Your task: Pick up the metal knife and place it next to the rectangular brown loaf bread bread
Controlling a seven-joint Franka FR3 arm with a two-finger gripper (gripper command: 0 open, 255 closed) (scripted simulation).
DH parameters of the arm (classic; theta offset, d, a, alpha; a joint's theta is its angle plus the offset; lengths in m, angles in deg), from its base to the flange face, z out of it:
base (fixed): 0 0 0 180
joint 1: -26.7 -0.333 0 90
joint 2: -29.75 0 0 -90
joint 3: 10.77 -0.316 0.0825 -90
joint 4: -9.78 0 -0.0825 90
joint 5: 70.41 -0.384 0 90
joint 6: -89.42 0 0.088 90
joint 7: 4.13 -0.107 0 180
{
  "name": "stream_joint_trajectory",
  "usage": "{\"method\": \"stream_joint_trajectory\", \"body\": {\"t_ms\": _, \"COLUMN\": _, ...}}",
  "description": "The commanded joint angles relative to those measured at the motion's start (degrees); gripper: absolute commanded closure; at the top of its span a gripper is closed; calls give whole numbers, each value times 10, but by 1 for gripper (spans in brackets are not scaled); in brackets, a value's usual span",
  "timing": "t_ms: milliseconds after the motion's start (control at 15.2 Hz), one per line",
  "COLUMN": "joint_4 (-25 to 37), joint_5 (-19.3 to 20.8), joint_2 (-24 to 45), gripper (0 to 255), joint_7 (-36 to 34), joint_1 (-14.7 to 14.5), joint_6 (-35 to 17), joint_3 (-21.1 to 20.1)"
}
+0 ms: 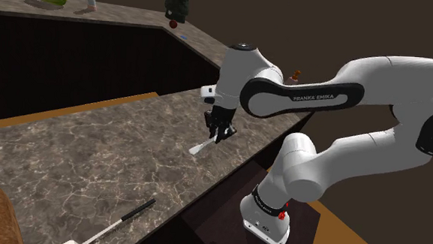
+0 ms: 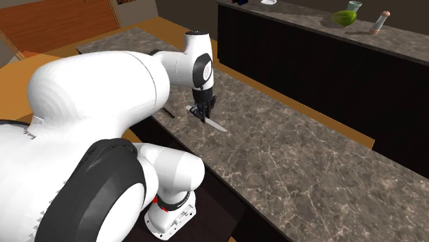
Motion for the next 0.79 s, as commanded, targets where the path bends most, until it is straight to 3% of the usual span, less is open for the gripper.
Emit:
{"method": "stream_joint_trajectory", "body": {"t_ms": 0, "joint_4": 11, "joint_5": -3, "joint_2": -7, "gripper": 255, "joint_7": 0, "joint_1": -2, "joint_6": 19, "joint_3": -3}}
{"method": "stream_joint_trajectory", "body": {"t_ms": 330, "joint_4": 39, "joint_5": -6, "joint_2": -16, "gripper": 255, "joint_7": 2, "joint_1": -3, "joint_6": 56, "joint_3": -5}}
{"method": "stream_joint_trajectory", "body": {"t_ms": 726, "joint_4": 127, "joint_5": -42, "joint_2": 120, "gripper": 255, "joint_7": -49, "joint_1": -37, "joint_6": 11, "joint_3": -45}}
